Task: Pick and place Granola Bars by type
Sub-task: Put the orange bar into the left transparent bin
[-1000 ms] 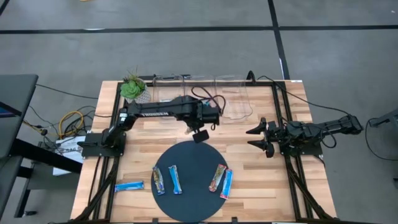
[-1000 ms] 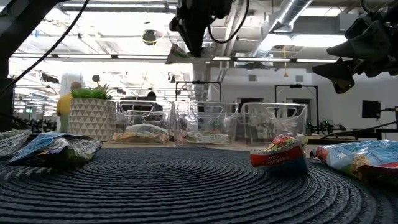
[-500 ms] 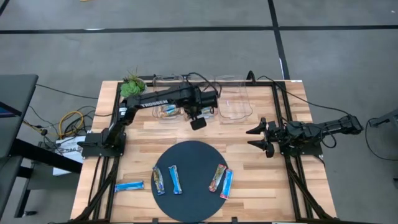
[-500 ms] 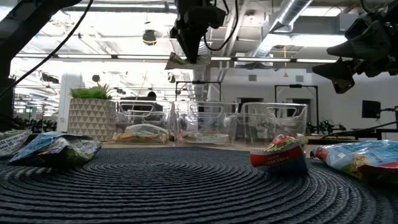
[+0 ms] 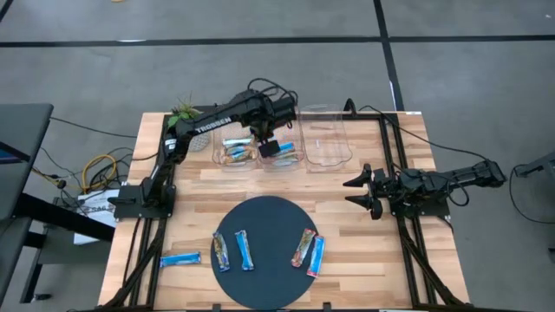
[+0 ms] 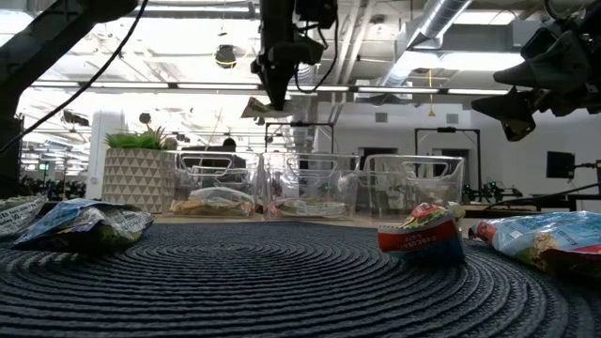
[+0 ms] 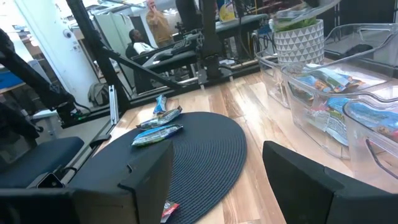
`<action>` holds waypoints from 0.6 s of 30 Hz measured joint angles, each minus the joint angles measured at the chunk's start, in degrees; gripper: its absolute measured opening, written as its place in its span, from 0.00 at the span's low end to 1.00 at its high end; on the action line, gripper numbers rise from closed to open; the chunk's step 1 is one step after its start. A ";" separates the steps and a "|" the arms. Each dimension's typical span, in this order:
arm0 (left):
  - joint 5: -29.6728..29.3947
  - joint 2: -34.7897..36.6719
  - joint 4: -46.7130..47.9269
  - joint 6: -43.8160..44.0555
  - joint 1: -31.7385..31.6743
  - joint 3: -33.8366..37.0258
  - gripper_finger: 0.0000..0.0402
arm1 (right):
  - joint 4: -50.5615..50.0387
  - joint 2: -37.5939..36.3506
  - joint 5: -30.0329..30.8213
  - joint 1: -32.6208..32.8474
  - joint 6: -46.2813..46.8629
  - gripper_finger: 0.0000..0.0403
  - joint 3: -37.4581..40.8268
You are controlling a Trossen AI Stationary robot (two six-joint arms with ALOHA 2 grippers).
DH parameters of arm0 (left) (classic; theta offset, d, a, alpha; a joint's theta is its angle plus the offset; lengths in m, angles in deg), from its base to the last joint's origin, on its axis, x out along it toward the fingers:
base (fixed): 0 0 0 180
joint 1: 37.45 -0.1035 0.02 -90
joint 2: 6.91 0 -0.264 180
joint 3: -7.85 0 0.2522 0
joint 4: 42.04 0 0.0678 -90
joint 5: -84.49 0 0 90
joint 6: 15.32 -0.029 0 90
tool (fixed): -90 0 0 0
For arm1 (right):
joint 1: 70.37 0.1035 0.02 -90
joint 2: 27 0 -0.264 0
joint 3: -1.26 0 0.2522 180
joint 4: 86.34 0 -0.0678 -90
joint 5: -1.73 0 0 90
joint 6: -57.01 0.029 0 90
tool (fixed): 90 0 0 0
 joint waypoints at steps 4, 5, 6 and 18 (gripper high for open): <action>0.32 0.00 0.00 -1.94 -2.35 0.00 0.06 | 0.00 -0.02 0.00 -0.02 0.00 0.60 0.00; 0.33 0.00 0.00 -2.36 -2.86 0.00 0.06 | 0.00 0.00 0.00 0.00 0.00 0.60 0.00; 0.34 0.00 0.00 -2.72 -3.43 0.00 0.06 | 0.00 0.00 0.00 -0.01 0.01 0.60 0.00; 0.42 0.74 -0.07 -7.80 -7.65 2.47 0.06 | 0.00 -0.01 0.00 -0.01 0.00 0.60 -0.01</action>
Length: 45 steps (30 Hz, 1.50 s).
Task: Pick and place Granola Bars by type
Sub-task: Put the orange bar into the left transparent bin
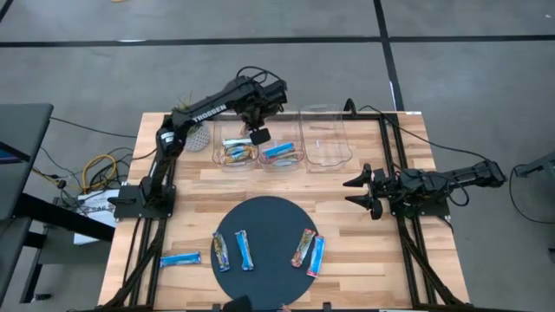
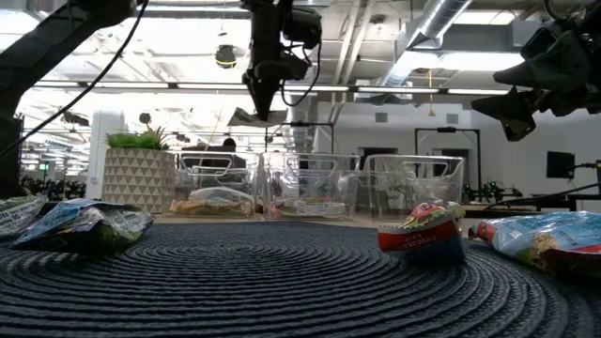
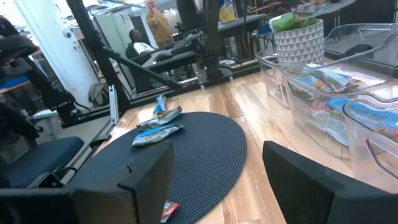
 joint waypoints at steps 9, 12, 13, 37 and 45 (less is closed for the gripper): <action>-0.11 6.86 0.08 -2.13 -1.82 11.95 0.06 | 0.00 -0.01 0.00 0.02 0.02 0.60 -0.01; -0.12 9.36 -0.73 -3.84 -2.07 17.04 0.06 | 0.00 -0.01 0.00 0.00 0.00 0.60 0.00; -0.02 10.26 -1.78 -4.44 -2.06 18.96 0.06 | 0.00 -0.01 0.00 0.01 0.00 0.60 0.00; 6.14 21.01 -29.69 -22.42 -1.61 53.34 0.06 | 0.00 -0.01 0.00 0.00 0.01 0.60 0.00; 6.04 21.01 -39.95 -28.88 -1.61 58.79 0.06 | 0.00 -0.01 0.01 0.00 0.00 0.60 0.00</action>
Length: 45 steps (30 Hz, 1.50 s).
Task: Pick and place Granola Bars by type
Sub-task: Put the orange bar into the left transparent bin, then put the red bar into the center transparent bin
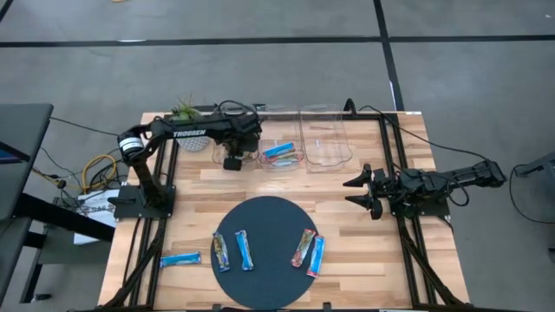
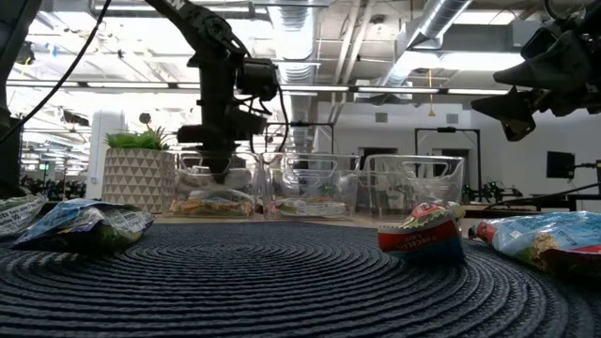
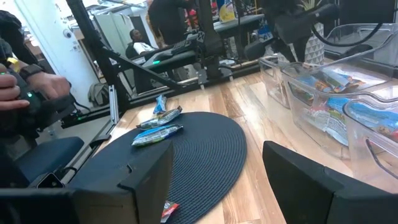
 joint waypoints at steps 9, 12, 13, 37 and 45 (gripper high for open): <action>-0.11 -0.02 -4.01 -1.47 -0.09 1.88 0.08 | 0.00 0.00 -0.01 0.02 0.00 0.60 0.01; 0.02 -0.02 -4.10 -1.45 -0.07 1.88 0.09 | 0.00 0.00 -0.01 0.00 0.01 0.60 0.00; 0.02 -0.02 -4.09 -1.45 -0.08 1.88 0.10 | 0.00 0.00 -0.01 0.01 0.01 0.60 0.00; -7.85 7.04 -5.00 2.25 0.45 1.86 0.27 | 0.00 0.00 -0.01 0.00 0.00 0.60 0.01; -7.39 13.51 -7.85 14.28 3.94 1.84 0.27 | 0.00 0.01 -0.01 0.02 0.01 0.60 0.01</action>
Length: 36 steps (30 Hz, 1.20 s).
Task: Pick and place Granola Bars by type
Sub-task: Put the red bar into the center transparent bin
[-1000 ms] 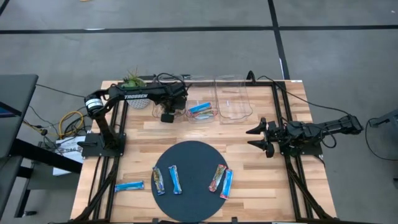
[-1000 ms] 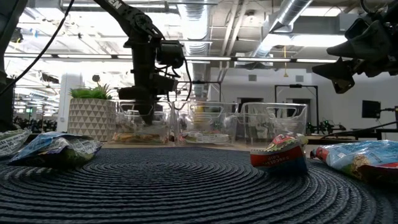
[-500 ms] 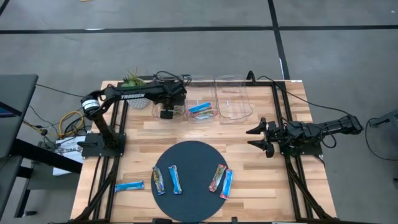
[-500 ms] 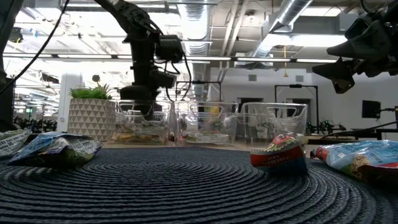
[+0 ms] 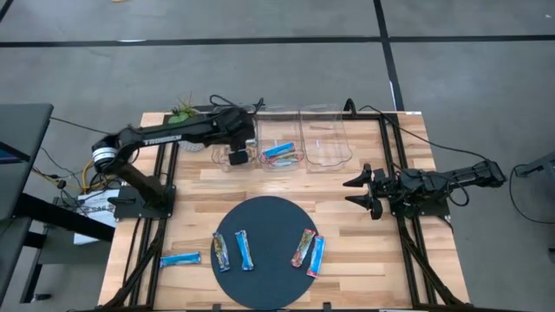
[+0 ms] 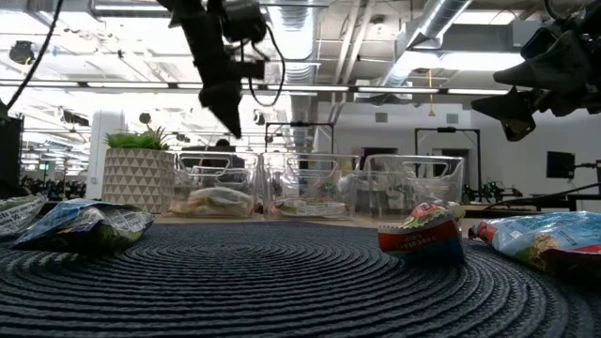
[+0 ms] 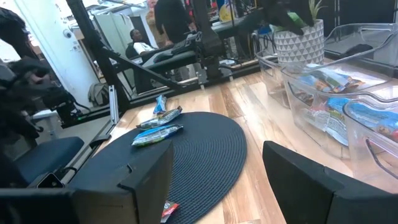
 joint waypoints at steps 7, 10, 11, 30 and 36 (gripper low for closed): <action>4.77 3.62 -4.24 14.30 5.43 -0.02 0.27 | 0.00 -0.01 0.00 0.00 -0.01 0.60 -0.02; 6.90 4.40 -6.26 20.71 8.41 -0.02 0.27 | 0.00 -0.01 0.00 -0.02 -0.01 0.60 -0.02; 7.73 4.50 -7.22 22.77 9.41 -0.04 0.27 | 0.00 -0.01 0.00 -0.02 -0.01 0.60 0.00; 11.53 2.97 -19.09 66.88 27.97 -0.07 0.27 | 0.00 0.00 0.01 -0.01 0.00 0.60 -0.01; 8.50 -2.12 -19.83 73.60 33.35 -1.73 0.27 | 0.00 0.03 0.00 0.00 0.01 0.60 0.00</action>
